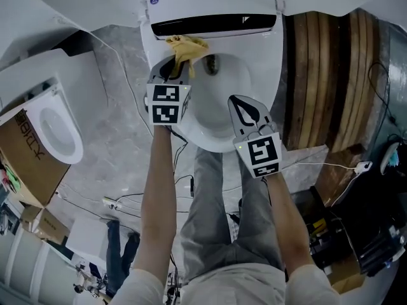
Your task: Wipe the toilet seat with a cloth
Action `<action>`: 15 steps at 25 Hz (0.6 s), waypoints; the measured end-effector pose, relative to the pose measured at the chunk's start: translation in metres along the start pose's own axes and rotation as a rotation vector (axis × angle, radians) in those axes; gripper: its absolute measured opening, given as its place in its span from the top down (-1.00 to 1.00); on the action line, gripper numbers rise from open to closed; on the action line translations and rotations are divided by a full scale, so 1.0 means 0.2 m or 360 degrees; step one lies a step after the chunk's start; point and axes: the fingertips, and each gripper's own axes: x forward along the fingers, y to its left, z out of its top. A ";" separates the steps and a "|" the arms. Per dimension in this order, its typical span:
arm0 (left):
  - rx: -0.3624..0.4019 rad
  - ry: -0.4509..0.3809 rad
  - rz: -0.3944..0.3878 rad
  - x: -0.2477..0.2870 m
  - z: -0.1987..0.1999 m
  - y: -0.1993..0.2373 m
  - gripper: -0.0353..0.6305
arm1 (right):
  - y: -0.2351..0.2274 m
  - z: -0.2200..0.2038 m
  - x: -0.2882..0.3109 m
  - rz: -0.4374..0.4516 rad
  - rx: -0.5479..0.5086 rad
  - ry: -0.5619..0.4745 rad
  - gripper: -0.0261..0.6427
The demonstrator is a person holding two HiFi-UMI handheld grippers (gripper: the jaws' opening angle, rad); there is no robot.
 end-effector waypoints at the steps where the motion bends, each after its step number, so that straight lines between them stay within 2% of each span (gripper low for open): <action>1: -0.0009 -0.0002 0.0011 -0.01 -0.01 0.01 0.65 | 0.01 0.00 0.00 0.0006 -0.0007 0.0002 0.90; 15: -0.0137 -0.0012 0.0145 -0.16 -0.15 0.09 0.65 | 0.08 -0.04 -0.02 0.0076 -0.0057 0.0017 0.90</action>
